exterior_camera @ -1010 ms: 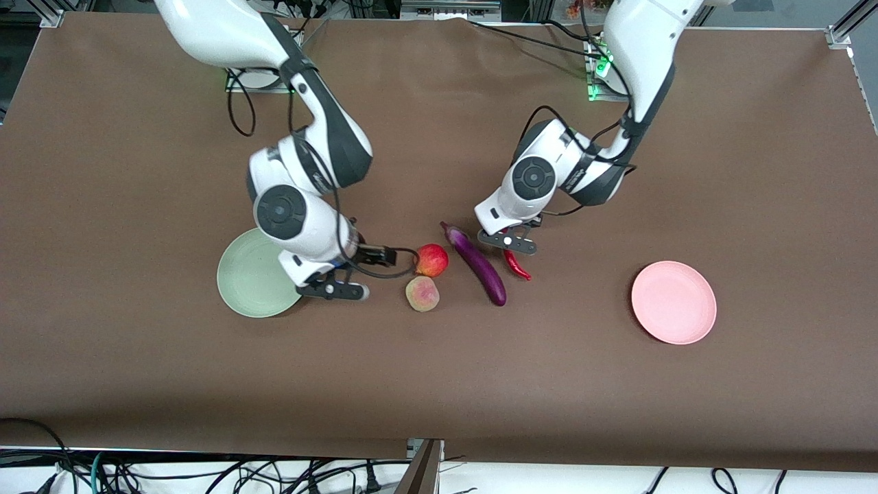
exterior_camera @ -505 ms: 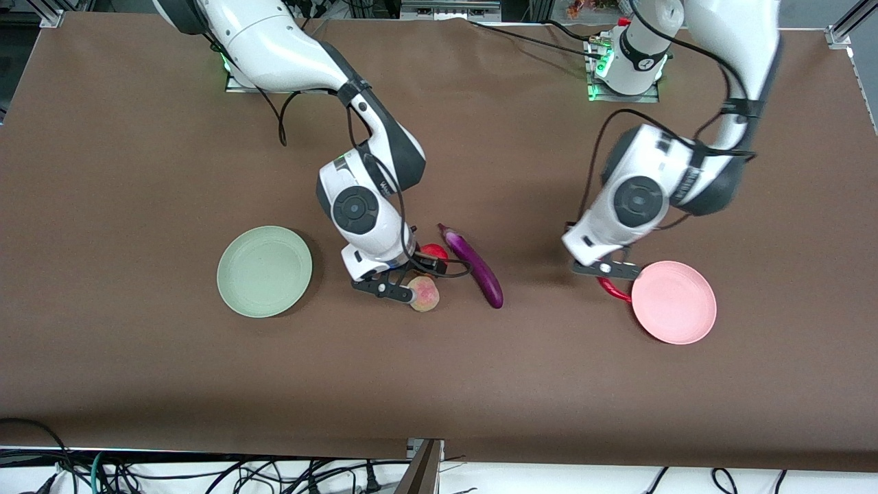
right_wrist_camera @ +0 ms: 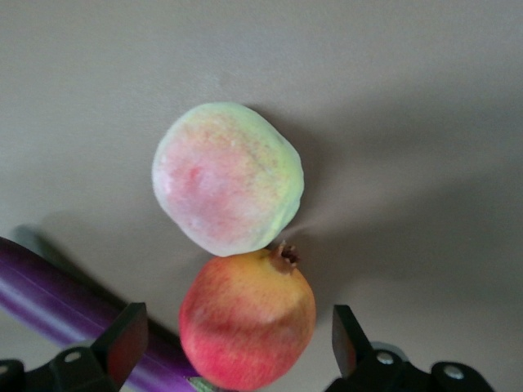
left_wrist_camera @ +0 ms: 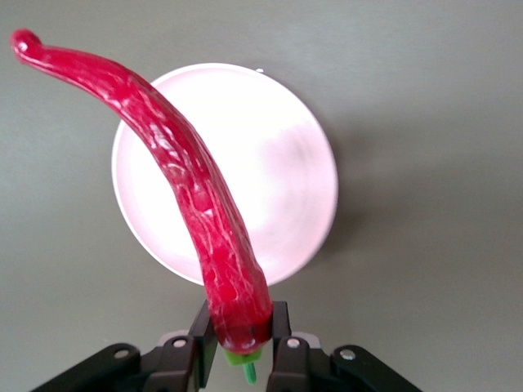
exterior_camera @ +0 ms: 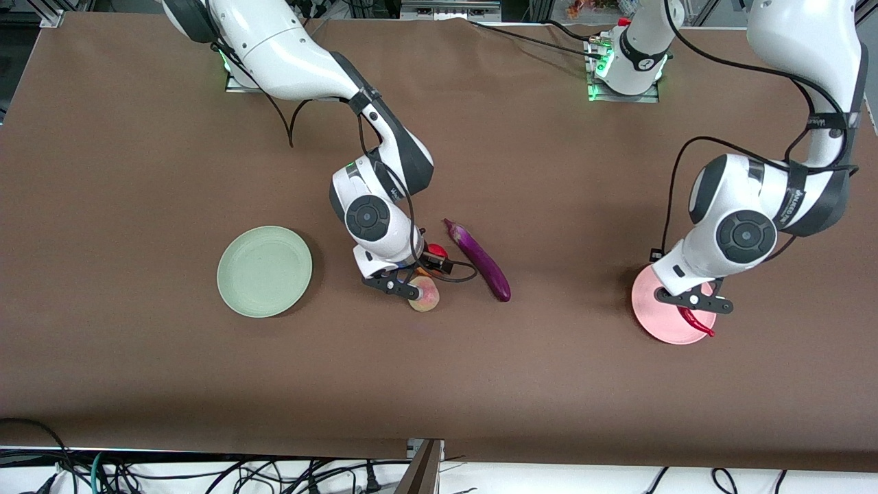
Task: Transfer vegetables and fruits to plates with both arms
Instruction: 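Carry the chili onto the pink plate while the right gripper grasps the pomegranate, then place the pomegranate on the green plate while the left gripper reaches the eggplant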
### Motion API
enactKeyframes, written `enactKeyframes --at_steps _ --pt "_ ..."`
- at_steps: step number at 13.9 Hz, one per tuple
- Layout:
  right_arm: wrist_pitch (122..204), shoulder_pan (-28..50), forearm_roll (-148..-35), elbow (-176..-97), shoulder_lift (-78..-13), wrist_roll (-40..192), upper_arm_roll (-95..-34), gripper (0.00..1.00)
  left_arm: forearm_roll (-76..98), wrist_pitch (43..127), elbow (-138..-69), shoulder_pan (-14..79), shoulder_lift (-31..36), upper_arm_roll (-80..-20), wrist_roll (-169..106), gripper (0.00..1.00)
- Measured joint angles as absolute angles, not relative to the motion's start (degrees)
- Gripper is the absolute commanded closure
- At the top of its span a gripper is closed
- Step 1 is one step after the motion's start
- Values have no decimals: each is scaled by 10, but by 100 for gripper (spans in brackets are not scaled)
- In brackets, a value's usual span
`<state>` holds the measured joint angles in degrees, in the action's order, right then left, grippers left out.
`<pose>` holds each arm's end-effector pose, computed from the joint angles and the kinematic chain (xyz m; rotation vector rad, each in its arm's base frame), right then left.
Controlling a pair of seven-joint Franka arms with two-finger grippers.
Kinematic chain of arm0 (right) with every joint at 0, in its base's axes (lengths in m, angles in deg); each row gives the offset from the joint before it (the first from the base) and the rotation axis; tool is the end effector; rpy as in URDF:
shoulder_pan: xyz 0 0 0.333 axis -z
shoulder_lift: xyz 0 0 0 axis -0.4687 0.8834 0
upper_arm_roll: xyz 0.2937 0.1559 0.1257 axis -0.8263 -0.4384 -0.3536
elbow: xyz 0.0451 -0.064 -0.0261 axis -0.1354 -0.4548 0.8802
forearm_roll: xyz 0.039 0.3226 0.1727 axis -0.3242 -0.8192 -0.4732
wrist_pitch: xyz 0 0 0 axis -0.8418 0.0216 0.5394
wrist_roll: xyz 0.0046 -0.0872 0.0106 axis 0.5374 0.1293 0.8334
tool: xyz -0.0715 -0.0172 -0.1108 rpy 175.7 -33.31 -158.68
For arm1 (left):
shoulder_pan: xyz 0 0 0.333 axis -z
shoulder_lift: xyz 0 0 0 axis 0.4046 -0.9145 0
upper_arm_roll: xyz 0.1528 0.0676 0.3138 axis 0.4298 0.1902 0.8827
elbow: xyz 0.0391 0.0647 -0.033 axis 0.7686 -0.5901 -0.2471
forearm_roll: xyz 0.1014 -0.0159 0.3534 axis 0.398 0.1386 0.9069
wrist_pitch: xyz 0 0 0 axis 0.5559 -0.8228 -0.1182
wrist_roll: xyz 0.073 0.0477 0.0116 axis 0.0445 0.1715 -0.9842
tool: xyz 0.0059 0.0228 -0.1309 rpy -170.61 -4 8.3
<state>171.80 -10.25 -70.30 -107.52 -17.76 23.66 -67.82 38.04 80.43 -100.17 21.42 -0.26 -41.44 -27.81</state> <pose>0.6120 0.4730 0.2445 -2.9196 0.4898 0.1430 0.6417 -0.0406 0.3268 -2.8920 0.3179 0.2767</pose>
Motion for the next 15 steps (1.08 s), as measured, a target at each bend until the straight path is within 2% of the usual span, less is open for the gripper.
enactKeyframes --at_steps 2,3,4,5,6,7,8,9,12,15 --pt "1719 -107 -704 -1075 -169 227 -679 1 385 822 -986 203 -32 -414 -266 98" --pt "1721 -110 -704 -1075 -166 220 -679 7 386 831 -981 195 -46 -414 -256 97" --pt "1723 -112 -704 -1075 -163 216 -679 21 386 839 -978 186 -59 -414 -247 93" --pt "1723 -113 -704 -1075 -161 214 -679 39 386 845 -977 178 -71 -414 -241 82" --pt "1724 -114 -705 -1074 -161 214 -678 53 386 849 -977 173 -80 -414 -236 53" --pt "1724 -113 -705 -1073 -161 214 -678 67 386 851 -977 172 -87 -414 -235 1" --pt "1724 -113 -705 -1073 -161 214 -677 78 386 851 -977 172 -92 -416 -235 0" --pt "1724 -113 -705 -1072 -161 214 -676 81 386 851 -977 172 -95 -418 -235 0" --pt "1710 -107 -705 -1060 -168 216 -669 81 386 851 -972 172 -95 -424 -235 0" --pt "1635 -69 -706 -1050 -197 255 -667 80 384 845 -958 172 -88 -440 -235 0"
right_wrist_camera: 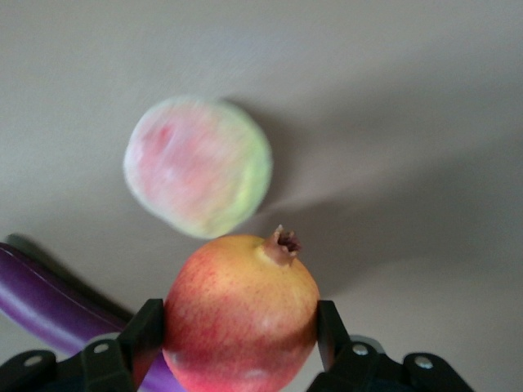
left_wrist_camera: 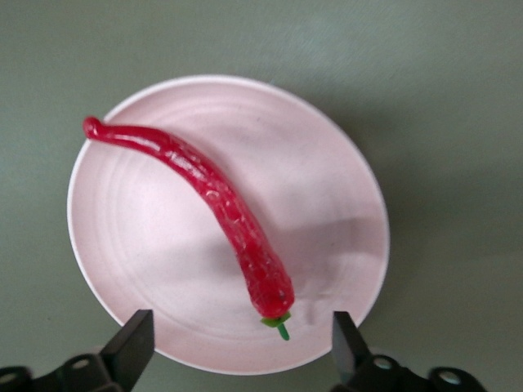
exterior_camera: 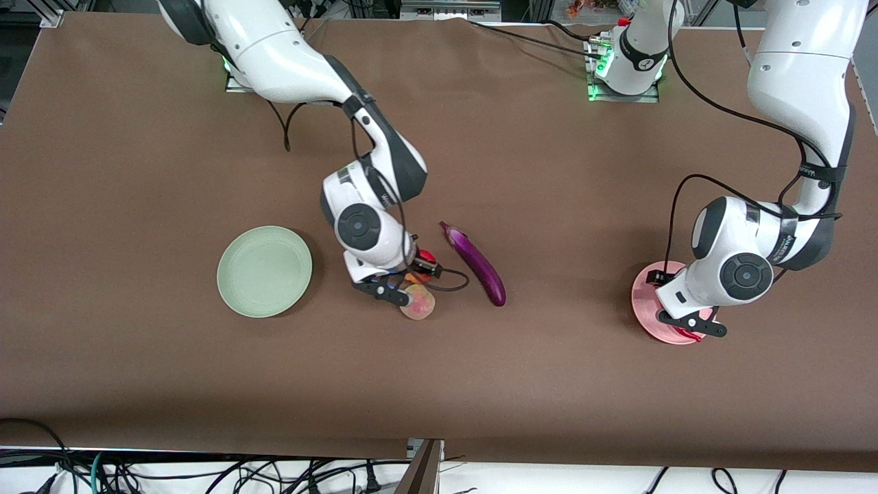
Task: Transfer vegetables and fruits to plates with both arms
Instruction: 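Place the pomegranate on the green plate while the left gripper reaches the eggplant, then grasp the eggplant with the left gripper while the right gripper reaches the peach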
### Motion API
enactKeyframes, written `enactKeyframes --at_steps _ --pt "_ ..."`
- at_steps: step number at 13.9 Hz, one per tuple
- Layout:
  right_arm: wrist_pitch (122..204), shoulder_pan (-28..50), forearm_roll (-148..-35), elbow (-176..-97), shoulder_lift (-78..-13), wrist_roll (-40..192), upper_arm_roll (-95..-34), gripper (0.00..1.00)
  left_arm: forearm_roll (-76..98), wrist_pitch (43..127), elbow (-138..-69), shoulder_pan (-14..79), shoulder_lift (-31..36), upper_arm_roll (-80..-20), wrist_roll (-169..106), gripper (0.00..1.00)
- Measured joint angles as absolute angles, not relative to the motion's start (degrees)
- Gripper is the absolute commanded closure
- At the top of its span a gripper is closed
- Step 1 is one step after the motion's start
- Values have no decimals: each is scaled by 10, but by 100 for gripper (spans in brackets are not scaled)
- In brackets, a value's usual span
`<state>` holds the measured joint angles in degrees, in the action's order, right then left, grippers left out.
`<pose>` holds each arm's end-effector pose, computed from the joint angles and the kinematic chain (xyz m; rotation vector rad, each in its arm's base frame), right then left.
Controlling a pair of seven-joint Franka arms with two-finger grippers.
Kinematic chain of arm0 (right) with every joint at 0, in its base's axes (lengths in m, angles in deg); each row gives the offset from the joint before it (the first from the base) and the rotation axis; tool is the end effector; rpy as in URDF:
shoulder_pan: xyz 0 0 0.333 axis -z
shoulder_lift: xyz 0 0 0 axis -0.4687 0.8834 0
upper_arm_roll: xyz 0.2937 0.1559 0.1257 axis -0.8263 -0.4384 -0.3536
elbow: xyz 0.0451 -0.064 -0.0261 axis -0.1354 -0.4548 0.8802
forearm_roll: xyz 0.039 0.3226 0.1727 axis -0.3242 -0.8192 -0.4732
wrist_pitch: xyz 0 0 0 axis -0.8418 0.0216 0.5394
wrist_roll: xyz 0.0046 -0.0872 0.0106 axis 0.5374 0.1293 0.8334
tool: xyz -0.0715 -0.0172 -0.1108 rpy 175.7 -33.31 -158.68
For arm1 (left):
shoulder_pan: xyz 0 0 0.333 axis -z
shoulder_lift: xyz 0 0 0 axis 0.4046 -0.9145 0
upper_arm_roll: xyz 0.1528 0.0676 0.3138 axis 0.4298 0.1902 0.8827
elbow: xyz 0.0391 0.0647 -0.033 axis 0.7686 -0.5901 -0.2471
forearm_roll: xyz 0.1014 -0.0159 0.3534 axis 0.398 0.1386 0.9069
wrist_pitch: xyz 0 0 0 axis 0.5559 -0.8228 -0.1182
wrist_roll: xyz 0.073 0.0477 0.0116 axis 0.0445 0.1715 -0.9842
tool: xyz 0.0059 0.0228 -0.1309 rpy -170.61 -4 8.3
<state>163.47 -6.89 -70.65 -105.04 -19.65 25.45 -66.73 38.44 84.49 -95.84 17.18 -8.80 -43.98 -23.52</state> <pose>0.6358 0.4297 0.2768 -2.9427 0.5215 0.2158 0.6697 -0.0196 0.2657 -2.9462 0.3999 0.2917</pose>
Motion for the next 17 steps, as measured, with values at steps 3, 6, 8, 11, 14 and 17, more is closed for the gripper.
enactKeyframes --at_steps 3,6,8,11,14,17 --pt "1540 -15 -714 -1048 -232 359 -666 79 340 802 -948 174 -58 -488 -259 0" --pt "1471 24 -714 -1049 -251 490 -640 75 294 793 -948 178 -41 -536 -369 0" --pt "1456 40 -714 -1064 -253 609 -593 75 276 795 -946 199 -44 -554 -487 0" --pt "1455 53 -715 -1107 -253 756 -524 62 273 798 -910 269 -77 -557 -627 0" --pt "1470 92 -724 -1153 -251 839 -509 40 273 831 -863 337 -134 -556 -755 0" --pt "1485 112 -742 -1171 -245 868 -511 0 273 912 -844 373 -191 -554 -878 0"
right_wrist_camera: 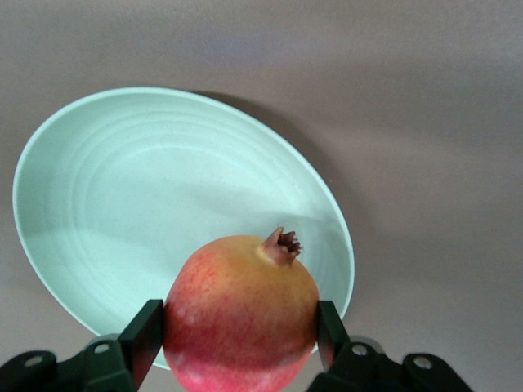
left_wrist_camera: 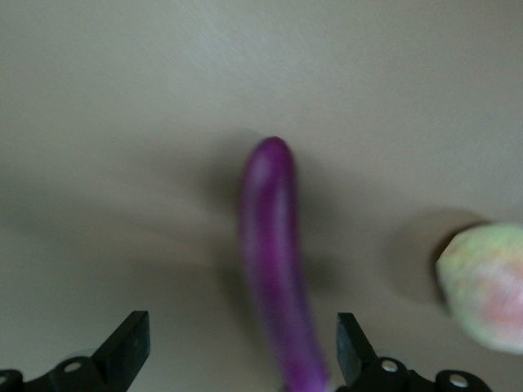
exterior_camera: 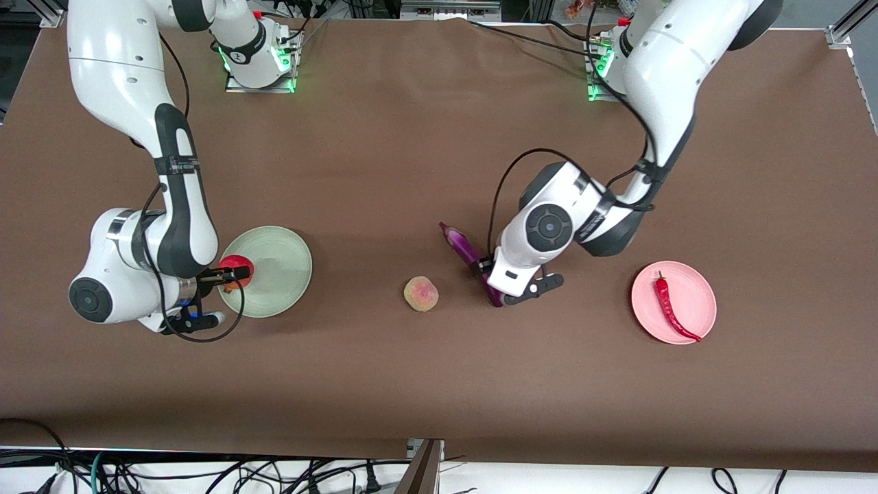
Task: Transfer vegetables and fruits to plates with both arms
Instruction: 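Grasp the eggplant with the left gripper while the right gripper reaches the peach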
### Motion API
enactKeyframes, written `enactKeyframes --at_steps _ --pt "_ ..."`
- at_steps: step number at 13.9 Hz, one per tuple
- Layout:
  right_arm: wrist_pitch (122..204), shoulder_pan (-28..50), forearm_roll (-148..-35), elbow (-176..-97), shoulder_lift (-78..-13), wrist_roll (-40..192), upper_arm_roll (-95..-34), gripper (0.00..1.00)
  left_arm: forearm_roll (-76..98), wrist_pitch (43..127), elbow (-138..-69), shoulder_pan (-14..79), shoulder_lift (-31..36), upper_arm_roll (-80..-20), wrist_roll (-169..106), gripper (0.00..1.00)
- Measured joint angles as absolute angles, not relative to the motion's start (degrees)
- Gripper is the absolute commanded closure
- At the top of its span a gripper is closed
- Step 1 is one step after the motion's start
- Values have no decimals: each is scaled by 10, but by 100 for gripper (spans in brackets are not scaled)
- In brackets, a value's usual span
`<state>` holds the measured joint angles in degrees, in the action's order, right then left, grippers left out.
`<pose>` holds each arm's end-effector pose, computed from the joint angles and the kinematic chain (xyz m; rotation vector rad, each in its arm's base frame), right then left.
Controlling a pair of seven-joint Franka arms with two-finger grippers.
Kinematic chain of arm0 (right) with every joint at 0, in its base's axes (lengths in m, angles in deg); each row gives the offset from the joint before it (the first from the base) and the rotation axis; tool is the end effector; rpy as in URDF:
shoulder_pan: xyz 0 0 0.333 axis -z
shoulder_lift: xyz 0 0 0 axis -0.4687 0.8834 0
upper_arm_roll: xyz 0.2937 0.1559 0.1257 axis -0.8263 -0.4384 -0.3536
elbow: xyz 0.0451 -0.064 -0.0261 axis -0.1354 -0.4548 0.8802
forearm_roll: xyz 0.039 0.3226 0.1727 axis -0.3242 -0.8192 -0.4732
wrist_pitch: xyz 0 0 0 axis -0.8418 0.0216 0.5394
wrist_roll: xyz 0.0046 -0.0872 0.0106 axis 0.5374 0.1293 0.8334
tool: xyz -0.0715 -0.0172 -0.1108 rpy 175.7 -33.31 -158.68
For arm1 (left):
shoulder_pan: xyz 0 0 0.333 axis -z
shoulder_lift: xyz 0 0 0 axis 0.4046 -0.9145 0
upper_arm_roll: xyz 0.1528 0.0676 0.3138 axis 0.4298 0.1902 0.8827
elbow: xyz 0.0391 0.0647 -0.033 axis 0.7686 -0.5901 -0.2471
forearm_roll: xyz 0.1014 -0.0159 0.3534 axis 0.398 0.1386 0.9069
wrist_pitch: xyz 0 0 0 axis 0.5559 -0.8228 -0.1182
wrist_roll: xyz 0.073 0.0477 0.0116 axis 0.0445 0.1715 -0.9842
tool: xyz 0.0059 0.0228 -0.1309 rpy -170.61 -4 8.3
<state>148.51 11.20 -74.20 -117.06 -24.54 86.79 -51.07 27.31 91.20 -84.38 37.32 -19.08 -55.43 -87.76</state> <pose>0.6833 0.0550 0.2538 -2.9594 -0.2304 0.5193 0.6253 -0.3802 0.2538 2.9342 0.7336 -0.2366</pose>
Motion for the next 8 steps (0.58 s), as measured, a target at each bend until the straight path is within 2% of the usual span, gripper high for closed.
enactKeyframes --at_steps 4,5,6,7,8 --pt "1487 98 -760 -1168 -248 850 -516 0 274 976 -840 441 -235 -497 -941 0" --pt "1488 91 -764 -1166 -249 830 -516 0 274 976 -839 449 -236 -489 -940 8" --pt "1489 79 -767 -1159 -251 801 -518 0 274 976 -838 451 -236 -487 -935 31" --pt "1490 62 -768 -1151 -253 761 -520 0 275 976 -836 450 -236 -485 -924 62" --pt "1493 39 -768 -1144 -254 713 -521 0 275 975 -834 449 -236 -483 -907 71"
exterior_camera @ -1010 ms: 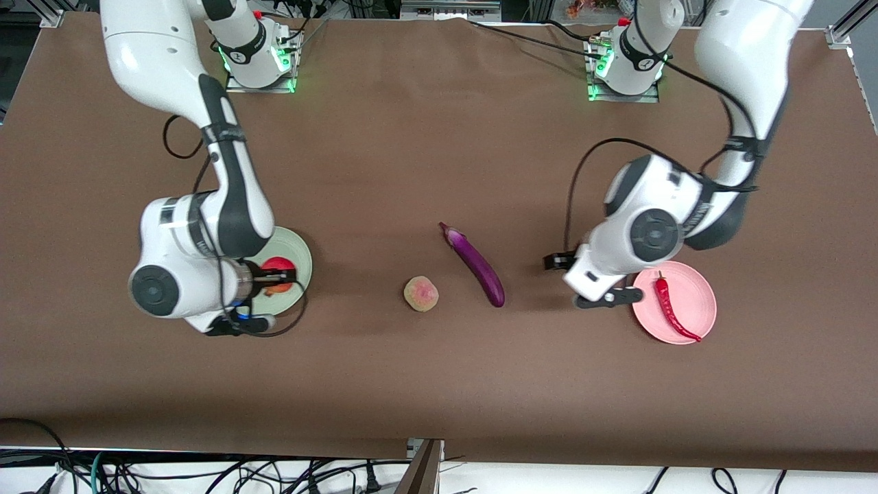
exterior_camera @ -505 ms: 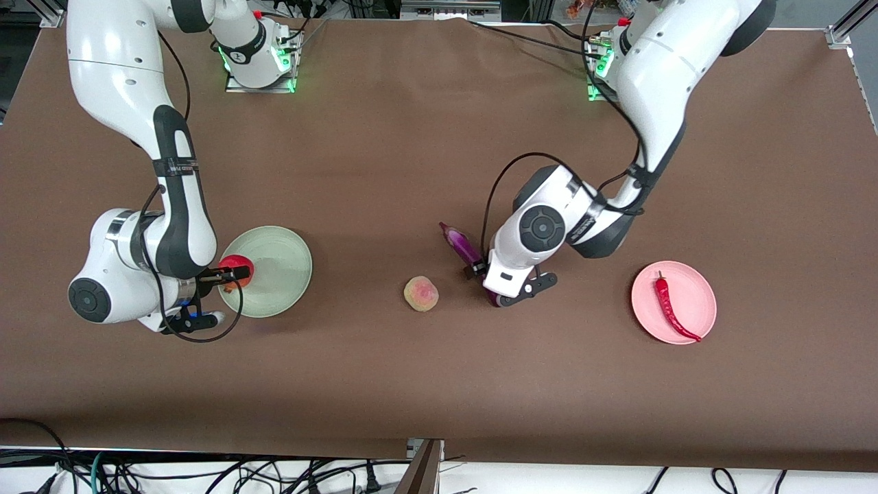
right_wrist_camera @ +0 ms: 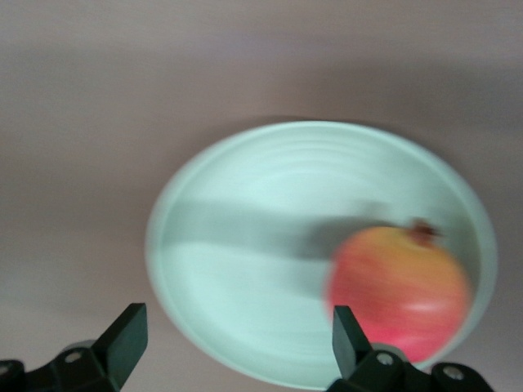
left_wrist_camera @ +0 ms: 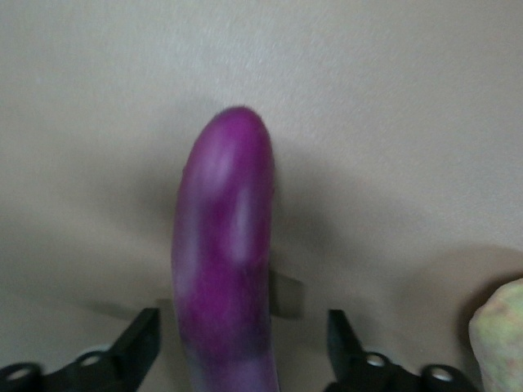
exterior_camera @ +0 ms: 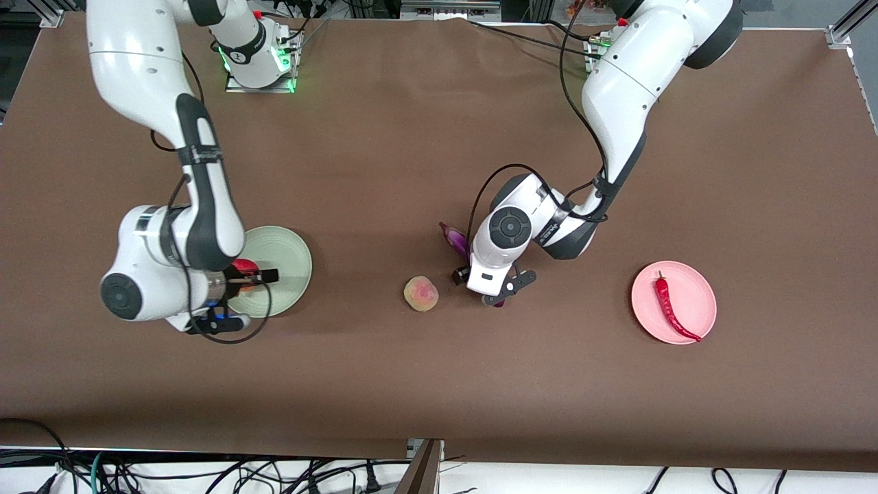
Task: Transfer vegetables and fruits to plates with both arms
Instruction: 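Grasp the eggplant with the left gripper while the right gripper reaches the peach, then lower the eggplant onto the pink plate while the right gripper lifts the peach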
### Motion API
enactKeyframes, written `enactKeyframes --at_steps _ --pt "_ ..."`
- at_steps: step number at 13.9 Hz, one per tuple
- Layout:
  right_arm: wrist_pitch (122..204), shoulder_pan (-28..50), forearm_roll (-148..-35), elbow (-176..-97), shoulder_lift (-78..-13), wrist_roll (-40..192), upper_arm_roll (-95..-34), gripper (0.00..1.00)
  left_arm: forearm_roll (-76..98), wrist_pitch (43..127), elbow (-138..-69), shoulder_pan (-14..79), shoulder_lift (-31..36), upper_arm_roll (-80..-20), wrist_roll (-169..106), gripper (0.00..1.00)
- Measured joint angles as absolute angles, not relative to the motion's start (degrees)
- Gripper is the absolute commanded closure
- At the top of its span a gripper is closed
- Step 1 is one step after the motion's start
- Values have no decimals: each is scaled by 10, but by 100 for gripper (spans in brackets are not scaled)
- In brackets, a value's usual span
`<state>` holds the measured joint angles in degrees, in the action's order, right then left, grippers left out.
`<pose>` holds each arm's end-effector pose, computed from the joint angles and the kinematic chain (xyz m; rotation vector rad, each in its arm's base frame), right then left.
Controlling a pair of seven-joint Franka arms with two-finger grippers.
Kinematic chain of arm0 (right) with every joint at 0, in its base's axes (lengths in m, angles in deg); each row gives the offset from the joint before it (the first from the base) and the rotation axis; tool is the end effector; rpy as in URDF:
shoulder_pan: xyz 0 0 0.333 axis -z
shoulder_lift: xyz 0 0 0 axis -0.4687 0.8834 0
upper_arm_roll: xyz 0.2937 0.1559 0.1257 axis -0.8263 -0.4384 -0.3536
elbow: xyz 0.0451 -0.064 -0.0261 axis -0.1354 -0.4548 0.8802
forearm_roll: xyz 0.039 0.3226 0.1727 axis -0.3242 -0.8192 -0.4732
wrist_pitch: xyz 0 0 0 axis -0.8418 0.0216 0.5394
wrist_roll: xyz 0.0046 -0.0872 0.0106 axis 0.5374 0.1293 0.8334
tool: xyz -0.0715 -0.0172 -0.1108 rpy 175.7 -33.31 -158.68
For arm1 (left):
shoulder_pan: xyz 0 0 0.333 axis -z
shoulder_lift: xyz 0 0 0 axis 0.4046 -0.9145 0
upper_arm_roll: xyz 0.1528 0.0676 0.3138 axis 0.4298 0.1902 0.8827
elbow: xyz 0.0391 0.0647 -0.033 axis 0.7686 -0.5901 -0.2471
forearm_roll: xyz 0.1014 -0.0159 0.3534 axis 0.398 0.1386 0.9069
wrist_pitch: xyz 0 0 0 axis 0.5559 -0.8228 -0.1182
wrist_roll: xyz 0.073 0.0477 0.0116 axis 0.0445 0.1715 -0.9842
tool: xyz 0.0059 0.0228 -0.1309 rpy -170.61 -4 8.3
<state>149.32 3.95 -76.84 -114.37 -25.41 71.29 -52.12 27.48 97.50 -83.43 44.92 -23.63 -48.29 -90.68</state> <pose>0.6830 0.1622 0.2814 -2.9855 -0.0366 0.4492 0.6178 -0.4080 0.1952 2.9662 0.7699 -0.1450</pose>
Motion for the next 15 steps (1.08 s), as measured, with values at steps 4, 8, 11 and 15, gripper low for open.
enactKeyframes --at_steps 4,8,11,15 --pt "1550 -52 -812 -1134 -254 536 -536 0 275 962 -827 447 -236 -481 -886 100" --pt "1646 -67 -845 -1129 -236 470 -578 0 275 882 -809 418 -216 -477 -874 94" --pt "1668 -76 -851 -1091 -208 407 -595 0 276 809 -802 356 -173 -475 -806 94" --pt "1732 -83 -851 -1044 -166 350 -624 0 276 740 -803 255 -153 -473 -684 94"
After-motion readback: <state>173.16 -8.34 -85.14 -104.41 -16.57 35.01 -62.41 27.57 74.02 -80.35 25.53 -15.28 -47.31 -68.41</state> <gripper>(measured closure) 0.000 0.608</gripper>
